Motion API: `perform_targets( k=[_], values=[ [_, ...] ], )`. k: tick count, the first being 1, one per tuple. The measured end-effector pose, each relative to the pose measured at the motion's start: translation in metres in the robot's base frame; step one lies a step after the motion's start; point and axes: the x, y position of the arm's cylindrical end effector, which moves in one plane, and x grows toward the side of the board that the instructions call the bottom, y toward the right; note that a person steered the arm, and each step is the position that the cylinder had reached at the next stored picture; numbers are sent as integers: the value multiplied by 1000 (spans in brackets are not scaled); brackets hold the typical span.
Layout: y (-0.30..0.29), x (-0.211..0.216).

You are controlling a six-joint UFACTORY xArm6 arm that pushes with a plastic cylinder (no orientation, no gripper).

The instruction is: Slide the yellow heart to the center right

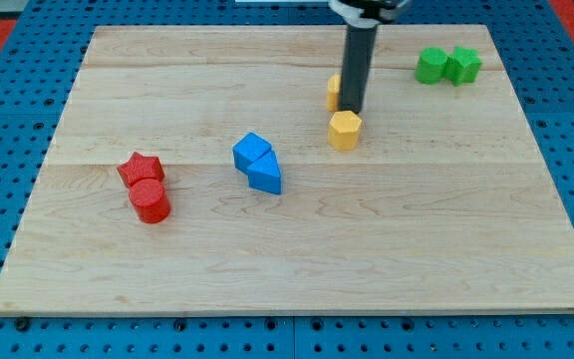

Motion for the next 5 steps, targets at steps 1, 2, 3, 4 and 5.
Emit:
perform_targets(
  k=[1,2,3,4,5],
  values=[
    [-26,6],
    [-61,-2],
    [-67,-12],
    [-67,-12],
    [-71,-16]
  ],
)
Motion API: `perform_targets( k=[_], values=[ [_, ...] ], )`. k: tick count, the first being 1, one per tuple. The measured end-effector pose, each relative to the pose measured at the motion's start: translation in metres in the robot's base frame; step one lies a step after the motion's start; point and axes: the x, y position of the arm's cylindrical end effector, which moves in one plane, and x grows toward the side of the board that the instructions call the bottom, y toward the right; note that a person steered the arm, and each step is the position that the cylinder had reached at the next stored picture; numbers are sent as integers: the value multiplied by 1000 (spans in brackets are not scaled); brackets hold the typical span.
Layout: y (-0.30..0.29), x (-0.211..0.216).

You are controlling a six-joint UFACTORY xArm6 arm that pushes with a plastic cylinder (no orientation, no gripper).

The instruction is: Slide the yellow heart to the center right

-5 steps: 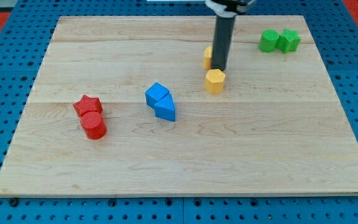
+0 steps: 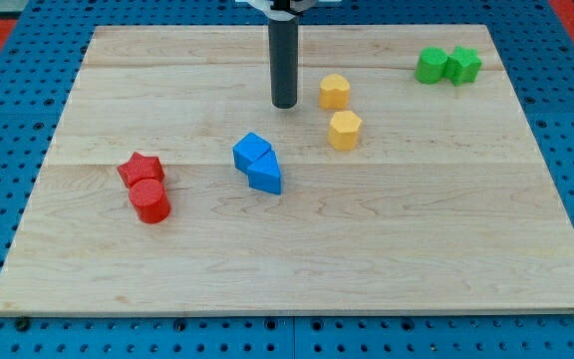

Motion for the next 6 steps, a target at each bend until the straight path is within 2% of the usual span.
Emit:
perform_targets(
  k=[1,2,3,4,6],
  values=[
    [-13,-28],
    [17,-37],
    [86,-30],
    [112,-29],
    [47,-25]
  ],
)
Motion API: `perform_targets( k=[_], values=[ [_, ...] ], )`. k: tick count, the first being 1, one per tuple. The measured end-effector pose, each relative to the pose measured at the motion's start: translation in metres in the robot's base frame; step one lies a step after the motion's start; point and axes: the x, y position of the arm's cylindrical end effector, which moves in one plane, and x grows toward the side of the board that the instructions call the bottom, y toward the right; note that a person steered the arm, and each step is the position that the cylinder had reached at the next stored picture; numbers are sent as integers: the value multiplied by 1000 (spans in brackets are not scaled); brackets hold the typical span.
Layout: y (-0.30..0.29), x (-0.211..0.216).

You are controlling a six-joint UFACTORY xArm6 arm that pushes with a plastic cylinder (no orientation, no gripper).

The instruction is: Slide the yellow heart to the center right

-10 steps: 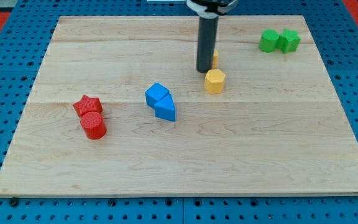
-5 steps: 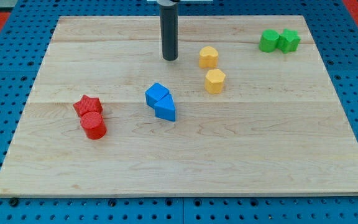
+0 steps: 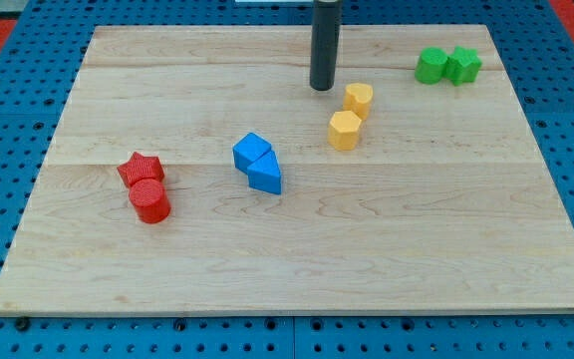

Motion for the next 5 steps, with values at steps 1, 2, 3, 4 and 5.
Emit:
perform_targets(
  k=[1,2,3,4,5],
  values=[
    [30,23],
    [91,28],
    [109,28],
    [74,30],
    [86,48]
  ],
)
